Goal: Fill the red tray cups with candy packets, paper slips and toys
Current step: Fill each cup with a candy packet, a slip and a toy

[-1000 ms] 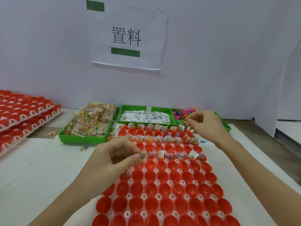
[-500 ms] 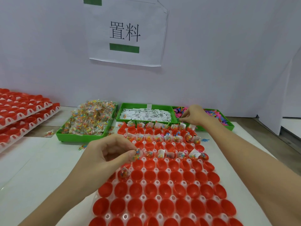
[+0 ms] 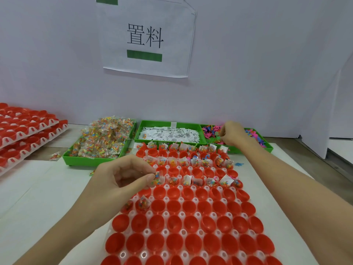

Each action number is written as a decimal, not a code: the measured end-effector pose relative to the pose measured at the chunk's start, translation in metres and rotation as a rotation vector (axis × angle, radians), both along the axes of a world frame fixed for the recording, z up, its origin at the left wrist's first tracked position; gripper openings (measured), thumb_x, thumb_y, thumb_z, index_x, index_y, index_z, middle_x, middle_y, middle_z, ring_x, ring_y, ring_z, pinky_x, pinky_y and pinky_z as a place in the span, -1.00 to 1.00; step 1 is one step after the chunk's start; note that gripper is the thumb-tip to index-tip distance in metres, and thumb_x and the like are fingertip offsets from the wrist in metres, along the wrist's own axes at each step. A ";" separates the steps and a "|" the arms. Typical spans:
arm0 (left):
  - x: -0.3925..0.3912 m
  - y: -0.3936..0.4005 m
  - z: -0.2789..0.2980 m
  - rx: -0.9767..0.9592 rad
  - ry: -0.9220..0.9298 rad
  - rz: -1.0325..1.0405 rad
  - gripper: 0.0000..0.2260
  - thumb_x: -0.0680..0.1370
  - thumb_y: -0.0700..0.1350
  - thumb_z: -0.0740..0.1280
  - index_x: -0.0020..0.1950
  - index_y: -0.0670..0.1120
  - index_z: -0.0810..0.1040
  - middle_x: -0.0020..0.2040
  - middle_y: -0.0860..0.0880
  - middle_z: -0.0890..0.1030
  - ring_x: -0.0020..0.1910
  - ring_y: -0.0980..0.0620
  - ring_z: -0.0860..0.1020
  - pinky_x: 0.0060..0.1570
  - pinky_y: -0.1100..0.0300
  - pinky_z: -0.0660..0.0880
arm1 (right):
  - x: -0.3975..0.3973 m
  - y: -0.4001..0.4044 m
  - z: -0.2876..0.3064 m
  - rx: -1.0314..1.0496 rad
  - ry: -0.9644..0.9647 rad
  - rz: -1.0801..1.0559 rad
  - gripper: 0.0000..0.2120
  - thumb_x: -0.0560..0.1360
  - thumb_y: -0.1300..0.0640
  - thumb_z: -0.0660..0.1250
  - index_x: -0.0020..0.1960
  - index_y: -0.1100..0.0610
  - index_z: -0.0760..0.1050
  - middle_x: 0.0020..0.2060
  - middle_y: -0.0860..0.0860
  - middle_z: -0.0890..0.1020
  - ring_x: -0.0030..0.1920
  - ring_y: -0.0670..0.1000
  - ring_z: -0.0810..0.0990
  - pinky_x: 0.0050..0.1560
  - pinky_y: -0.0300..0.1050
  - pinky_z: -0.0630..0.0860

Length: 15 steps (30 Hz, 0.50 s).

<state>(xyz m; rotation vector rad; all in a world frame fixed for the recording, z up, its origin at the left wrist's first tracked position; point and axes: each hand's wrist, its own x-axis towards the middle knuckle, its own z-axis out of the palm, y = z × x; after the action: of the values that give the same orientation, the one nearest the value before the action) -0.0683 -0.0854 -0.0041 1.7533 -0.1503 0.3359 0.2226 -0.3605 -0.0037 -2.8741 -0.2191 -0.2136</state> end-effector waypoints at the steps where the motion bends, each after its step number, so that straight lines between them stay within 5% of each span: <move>1: 0.000 0.000 0.000 0.006 -0.001 0.001 -0.89 0.44 -0.24 0.52 -0.13 -0.02 0.72 -0.17 -0.11 0.74 -0.16 -0.01 0.73 -0.12 0.34 0.60 | 0.000 0.003 0.000 -0.021 -0.033 0.003 -0.82 0.53 0.39 0.36 0.07 0.26 0.69 0.05 0.19 0.71 0.09 0.16 0.67 0.17 0.05 0.60; 4: 0.000 0.000 -0.001 0.005 0.003 0.003 -0.90 0.44 -0.22 0.52 -0.12 -0.03 0.72 -0.17 -0.12 0.74 -0.16 -0.02 0.73 -0.12 0.33 0.61 | 0.001 0.014 -0.001 -0.037 -0.165 0.076 -0.73 0.54 0.40 0.30 0.15 0.23 0.67 0.10 0.22 0.69 0.15 0.22 0.62 0.19 0.13 0.59; 8: 0.001 0.003 -0.002 0.014 0.000 0.019 -0.91 0.43 -0.19 0.52 -0.12 -0.03 0.72 -0.18 -0.11 0.74 -0.17 0.01 0.72 -0.14 0.35 0.60 | 0.005 0.028 -0.004 -0.056 -0.133 0.188 -0.86 0.55 0.24 0.44 0.07 0.14 0.72 0.05 0.10 0.71 0.08 0.12 0.65 0.08 -0.06 0.55; 12: 0.003 0.006 -0.003 0.014 0.001 0.041 -0.93 0.42 -0.15 0.52 -0.12 -0.02 0.72 -0.18 -0.11 0.74 -0.16 -0.02 0.73 -0.16 0.21 0.65 | 0.010 0.035 -0.007 -0.059 -0.093 0.193 -0.87 0.50 0.32 0.43 0.02 0.22 0.72 0.01 0.15 0.73 0.05 0.15 0.67 0.10 0.01 0.59; 15: 0.005 0.008 -0.004 -0.001 -0.013 0.029 -0.93 0.42 -0.15 0.52 -0.13 -0.03 0.72 -0.18 -0.11 0.74 -0.17 0.01 0.73 -0.16 0.33 0.60 | 0.011 0.039 -0.008 -0.077 -0.095 0.199 -0.87 0.46 0.40 0.38 -0.08 0.31 0.70 -0.11 0.23 0.73 -0.03 0.21 0.69 0.03 0.11 0.63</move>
<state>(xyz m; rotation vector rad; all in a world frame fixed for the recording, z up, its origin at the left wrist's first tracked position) -0.0635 -0.0777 -0.0080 1.7535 -0.1339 0.3686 0.2336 -0.3217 -0.0122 -2.8948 -0.5393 -0.3105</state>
